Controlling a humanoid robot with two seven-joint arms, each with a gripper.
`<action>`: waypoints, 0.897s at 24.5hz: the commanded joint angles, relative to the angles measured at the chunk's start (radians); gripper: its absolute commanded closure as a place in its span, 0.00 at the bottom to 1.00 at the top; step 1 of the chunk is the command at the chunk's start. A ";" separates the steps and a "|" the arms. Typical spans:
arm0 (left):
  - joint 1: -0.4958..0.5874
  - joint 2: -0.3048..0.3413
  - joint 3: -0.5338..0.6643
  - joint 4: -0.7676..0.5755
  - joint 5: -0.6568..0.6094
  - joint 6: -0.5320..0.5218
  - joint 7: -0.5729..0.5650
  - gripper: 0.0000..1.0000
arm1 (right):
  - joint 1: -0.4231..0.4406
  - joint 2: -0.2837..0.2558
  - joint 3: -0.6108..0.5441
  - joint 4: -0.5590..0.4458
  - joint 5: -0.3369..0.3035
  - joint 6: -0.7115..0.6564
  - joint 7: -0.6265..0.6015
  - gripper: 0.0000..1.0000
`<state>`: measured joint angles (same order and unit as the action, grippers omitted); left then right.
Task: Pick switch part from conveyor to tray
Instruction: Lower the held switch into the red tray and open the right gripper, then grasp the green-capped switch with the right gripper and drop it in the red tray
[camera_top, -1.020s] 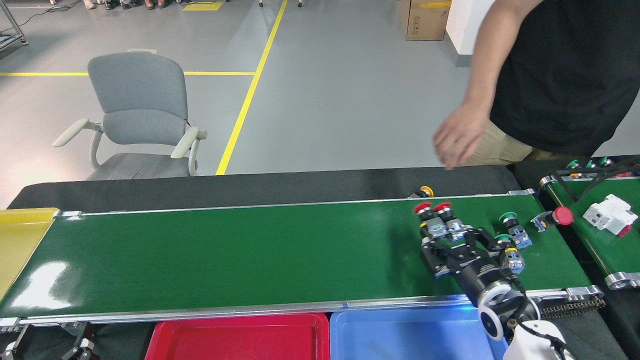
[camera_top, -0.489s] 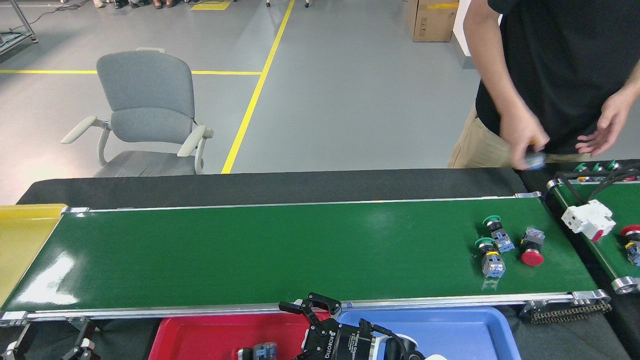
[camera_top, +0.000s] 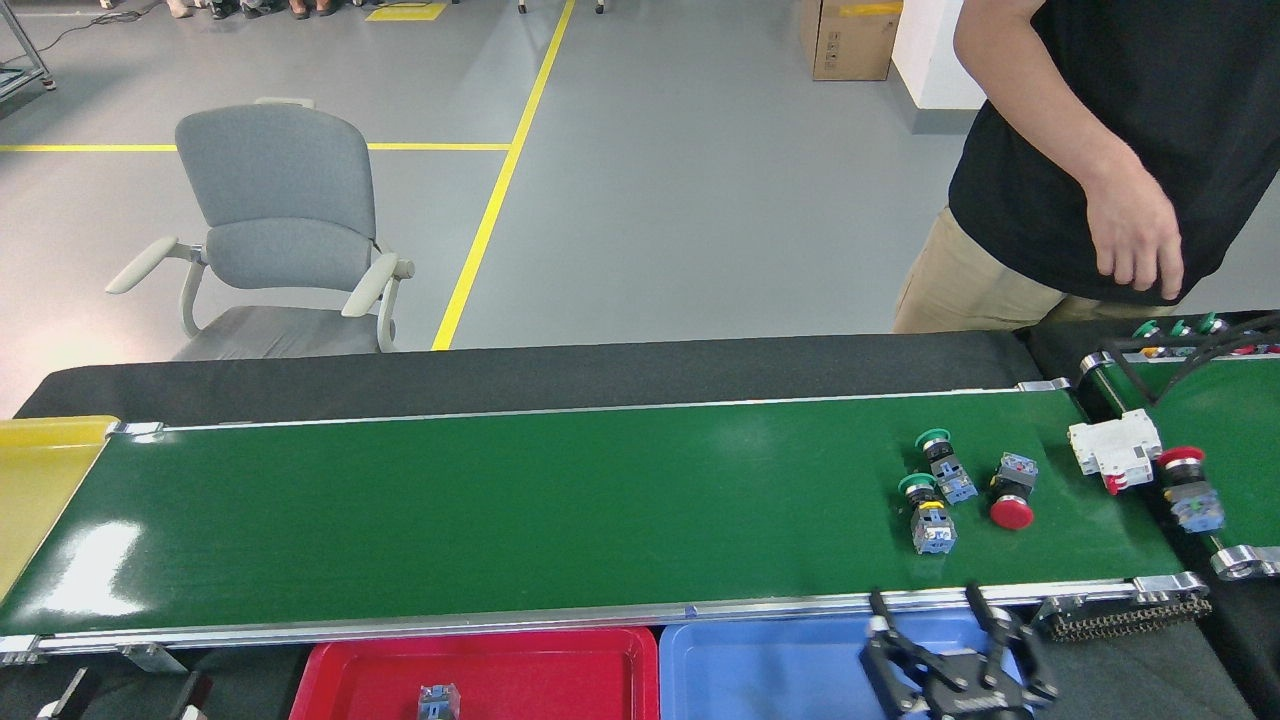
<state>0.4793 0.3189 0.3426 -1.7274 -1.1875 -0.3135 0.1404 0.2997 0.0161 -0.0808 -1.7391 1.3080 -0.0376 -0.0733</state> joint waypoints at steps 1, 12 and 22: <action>-0.005 0.012 0.006 -0.011 -0.001 -0.001 0.001 0.00 | -0.017 0.021 -0.007 -0.003 -0.001 0.051 -0.019 0.02; -0.010 0.019 0.007 -0.006 -0.001 0.001 0.001 0.00 | -0.309 0.024 0.246 0.181 0.125 0.327 0.127 0.02; -0.011 0.025 0.006 -0.001 -0.001 0.001 0.001 0.00 | -0.379 0.016 0.309 0.291 0.122 0.326 0.135 0.84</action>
<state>0.4724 0.3293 0.3427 -1.7214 -1.1875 -0.3151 0.1371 -0.0644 0.0403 0.2251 -1.4401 1.4305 0.2944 0.0612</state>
